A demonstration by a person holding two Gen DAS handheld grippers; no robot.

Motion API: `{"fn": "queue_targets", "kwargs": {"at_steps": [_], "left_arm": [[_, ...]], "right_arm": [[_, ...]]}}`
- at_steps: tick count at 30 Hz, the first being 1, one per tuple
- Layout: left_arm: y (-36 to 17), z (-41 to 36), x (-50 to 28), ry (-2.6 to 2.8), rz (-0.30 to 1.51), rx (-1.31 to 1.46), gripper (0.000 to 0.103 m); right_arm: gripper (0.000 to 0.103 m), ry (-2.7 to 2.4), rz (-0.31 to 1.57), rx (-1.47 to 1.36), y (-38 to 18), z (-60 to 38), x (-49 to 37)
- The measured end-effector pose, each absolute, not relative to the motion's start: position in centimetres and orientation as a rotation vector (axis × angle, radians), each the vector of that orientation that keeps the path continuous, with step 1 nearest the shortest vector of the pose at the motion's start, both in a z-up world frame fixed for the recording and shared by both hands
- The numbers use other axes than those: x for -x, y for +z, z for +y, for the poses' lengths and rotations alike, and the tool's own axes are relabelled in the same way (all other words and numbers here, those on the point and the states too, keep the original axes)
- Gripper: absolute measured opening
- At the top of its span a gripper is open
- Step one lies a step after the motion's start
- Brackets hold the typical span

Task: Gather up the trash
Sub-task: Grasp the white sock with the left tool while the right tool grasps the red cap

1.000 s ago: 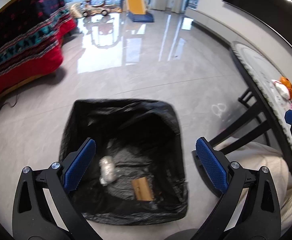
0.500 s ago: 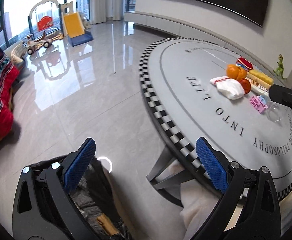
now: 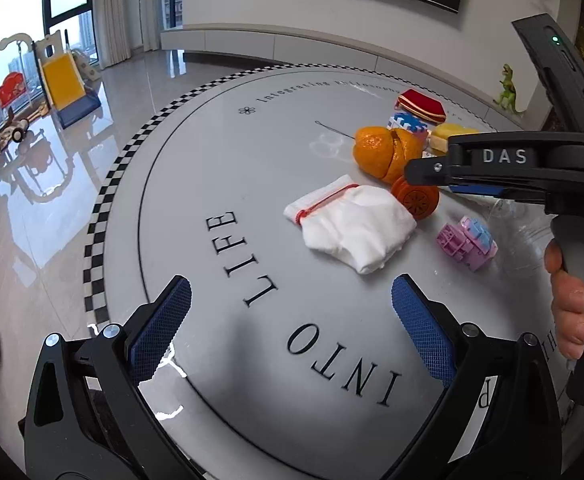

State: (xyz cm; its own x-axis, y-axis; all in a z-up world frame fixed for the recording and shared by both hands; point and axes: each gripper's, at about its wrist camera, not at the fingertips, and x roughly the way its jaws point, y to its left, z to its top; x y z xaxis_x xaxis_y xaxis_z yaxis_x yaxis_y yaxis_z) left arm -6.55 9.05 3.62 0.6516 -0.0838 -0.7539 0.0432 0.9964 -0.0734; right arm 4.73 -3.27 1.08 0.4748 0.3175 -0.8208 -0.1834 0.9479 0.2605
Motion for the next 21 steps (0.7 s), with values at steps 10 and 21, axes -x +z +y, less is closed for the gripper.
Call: {"fn": "queue_targets", "kwargs": {"at_steps": [10,21], "left_arm": [[2.9,6.2,2.3,-0.143,0.895,0.002,0.097],[1.4,4.1,-0.9,-0.165,0.930,-0.041,0.075]], "right_arm": [[0.047,0.331,1.141,-0.180,-1.4,-3.5,-6.2],[0.047,0.349,1.058,-0.208,1.9,-6.3,-5.1]]}}
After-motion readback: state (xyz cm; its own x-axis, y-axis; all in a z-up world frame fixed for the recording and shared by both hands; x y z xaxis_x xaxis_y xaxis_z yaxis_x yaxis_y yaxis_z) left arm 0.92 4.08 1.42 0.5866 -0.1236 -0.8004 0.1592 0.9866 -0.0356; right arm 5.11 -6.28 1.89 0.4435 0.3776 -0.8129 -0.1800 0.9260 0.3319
